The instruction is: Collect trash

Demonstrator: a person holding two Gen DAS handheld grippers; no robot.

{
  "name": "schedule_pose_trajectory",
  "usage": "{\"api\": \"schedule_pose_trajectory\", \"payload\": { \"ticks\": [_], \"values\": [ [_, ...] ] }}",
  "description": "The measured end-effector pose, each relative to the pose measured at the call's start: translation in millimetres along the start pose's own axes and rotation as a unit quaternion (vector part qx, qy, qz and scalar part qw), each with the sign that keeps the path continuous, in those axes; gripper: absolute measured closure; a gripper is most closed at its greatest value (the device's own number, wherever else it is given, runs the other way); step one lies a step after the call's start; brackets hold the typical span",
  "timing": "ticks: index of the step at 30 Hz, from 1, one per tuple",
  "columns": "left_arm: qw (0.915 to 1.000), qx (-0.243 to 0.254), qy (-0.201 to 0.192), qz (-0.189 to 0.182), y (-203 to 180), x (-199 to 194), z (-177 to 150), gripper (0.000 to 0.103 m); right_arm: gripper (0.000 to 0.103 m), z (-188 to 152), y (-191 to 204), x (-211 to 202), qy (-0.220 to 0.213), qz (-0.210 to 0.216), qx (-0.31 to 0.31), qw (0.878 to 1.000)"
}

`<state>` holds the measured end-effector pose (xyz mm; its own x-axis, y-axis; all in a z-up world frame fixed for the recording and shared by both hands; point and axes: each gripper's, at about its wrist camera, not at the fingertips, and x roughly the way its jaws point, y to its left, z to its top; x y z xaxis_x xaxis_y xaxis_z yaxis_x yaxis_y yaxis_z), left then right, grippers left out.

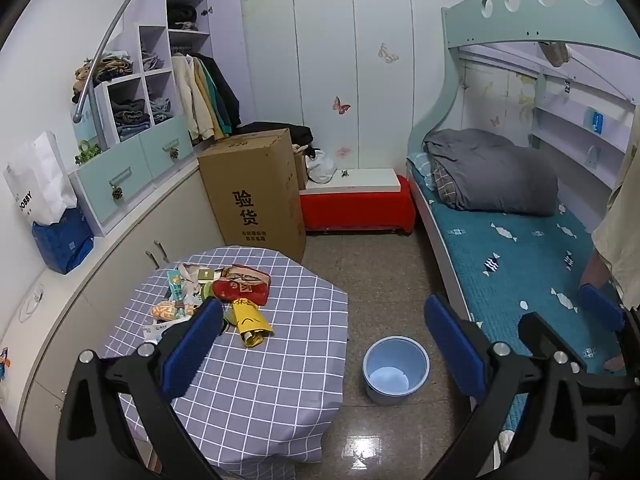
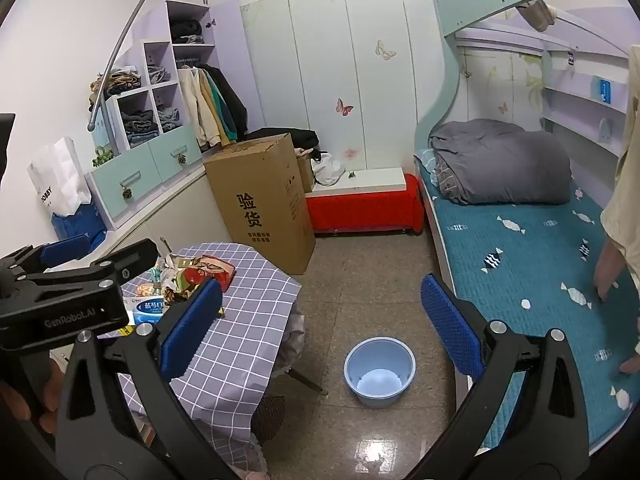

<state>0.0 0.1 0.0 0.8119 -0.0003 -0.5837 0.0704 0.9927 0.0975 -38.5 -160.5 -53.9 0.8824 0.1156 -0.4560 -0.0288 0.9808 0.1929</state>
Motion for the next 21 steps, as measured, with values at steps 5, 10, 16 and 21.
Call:
{"api": "schedule_pose_trajectory", "payload": {
  "ticks": [5, 10, 16, 21],
  "values": [
    [1.0, 0.002, -0.002, 0.003, 0, 0, 0, 0.004, 0.006, 0, 1, 0, -0.002, 0.001, -0.001, 1.0],
    [1.0, 0.002, -0.002, 0.003, 0, 0, 0, 0.004, 0.006, 0, 1, -1, -0.003, 0.001, 0.001, 1.0],
    [1.0, 0.001, -0.002, 0.005, 9, -6, 2, 0.004, 0.006, 0, 2, -2, -0.003, 0.0, 0.0, 1.0],
    [1.0, 0.001, -0.002, 0.004, 13, -6, 2, 0.004, 0.006, 0, 3, -3, -0.004, 0.0, 0.0, 1.0]
  ]
}}
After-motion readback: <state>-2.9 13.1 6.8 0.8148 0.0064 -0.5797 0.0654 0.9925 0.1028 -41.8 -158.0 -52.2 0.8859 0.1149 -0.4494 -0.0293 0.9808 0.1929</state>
